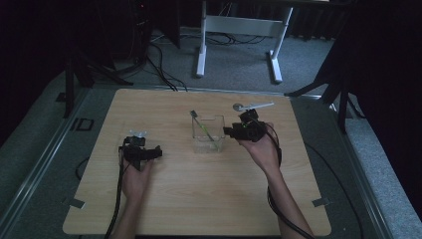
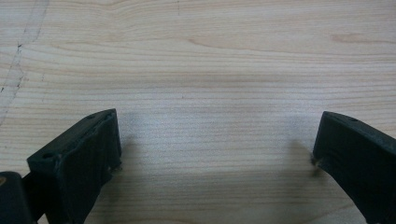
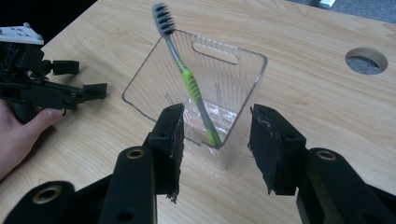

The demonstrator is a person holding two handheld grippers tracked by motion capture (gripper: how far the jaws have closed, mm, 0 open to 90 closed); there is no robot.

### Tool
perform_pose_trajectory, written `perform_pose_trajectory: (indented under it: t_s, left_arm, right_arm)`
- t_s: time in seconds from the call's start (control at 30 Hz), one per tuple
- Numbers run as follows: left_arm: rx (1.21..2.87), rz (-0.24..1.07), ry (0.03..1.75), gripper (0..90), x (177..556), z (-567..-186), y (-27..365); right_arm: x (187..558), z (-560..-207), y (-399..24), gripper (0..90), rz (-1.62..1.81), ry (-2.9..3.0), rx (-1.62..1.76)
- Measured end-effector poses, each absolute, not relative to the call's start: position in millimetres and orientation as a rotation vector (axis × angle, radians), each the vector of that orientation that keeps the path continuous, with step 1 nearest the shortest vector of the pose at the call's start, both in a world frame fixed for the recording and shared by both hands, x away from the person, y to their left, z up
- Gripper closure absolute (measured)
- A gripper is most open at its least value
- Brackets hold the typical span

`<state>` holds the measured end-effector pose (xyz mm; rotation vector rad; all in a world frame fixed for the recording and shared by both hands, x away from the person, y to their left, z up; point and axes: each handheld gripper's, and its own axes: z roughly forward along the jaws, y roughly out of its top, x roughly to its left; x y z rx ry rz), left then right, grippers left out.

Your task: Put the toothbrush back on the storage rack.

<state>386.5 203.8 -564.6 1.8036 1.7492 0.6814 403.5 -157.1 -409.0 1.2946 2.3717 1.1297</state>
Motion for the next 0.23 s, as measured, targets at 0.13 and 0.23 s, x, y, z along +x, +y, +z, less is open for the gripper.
perform_pose_trajectory:
  t_s: [0.13,0.23]
  left_arm:
    - [1.805,0.682,1.749,1.4,386.5,-564.5,203.8]
    - [1.805,0.682,1.749,1.3,386.5,-564.6,203.8]
  right_arm:
    - [402.1,-411.6,-163.1,54.1,1.128,2.366,1.309]
    - [402.1,-413.7,-166.0,54.1,1.122,2.368,1.316]
